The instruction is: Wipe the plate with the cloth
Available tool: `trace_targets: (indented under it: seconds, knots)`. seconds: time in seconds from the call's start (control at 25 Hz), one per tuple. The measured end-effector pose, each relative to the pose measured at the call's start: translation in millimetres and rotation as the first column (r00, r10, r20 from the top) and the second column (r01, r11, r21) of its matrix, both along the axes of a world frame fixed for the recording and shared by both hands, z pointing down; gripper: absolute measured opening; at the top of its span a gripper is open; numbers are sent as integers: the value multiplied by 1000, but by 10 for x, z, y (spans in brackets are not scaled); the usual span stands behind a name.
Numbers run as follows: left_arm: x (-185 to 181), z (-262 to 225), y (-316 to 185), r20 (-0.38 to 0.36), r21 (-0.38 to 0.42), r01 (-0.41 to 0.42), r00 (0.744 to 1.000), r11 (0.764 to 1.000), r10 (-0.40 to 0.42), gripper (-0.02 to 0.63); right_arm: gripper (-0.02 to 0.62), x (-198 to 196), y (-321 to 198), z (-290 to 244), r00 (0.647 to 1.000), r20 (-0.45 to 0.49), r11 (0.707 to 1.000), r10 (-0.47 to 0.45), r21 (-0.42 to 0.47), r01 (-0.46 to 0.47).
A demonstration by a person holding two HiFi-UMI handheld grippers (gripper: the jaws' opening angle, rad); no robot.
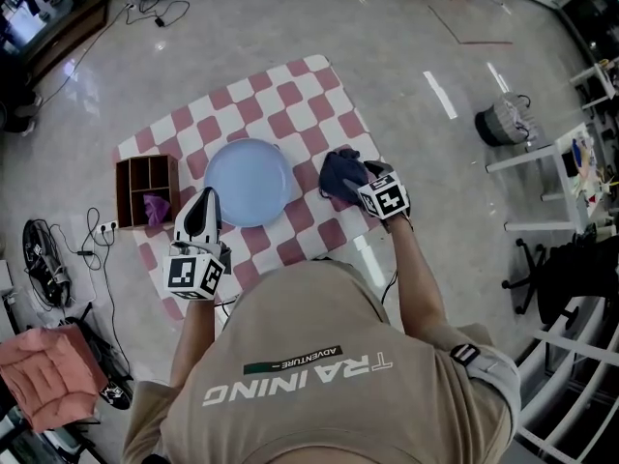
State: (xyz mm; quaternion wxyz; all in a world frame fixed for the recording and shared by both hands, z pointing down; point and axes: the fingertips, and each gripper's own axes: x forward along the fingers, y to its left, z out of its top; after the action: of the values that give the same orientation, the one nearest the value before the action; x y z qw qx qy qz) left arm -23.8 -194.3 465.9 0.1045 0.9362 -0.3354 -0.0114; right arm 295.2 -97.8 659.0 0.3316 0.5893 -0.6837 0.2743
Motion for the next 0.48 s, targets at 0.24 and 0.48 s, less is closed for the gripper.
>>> trace_targets:
  seconds: [0.24, 0.48]
  knots:
    - [-67, 15, -22, 1, -5, 25, 1000, 1000, -25, 12, 299, -19, -128, -72, 1000, 10, 1000, -18, 21, 18]
    - [-190, -27, -34, -4, 5, 67, 998, 998, -67, 12, 151, -280, -361, -397, 995, 16, 989, -94, 115, 92]
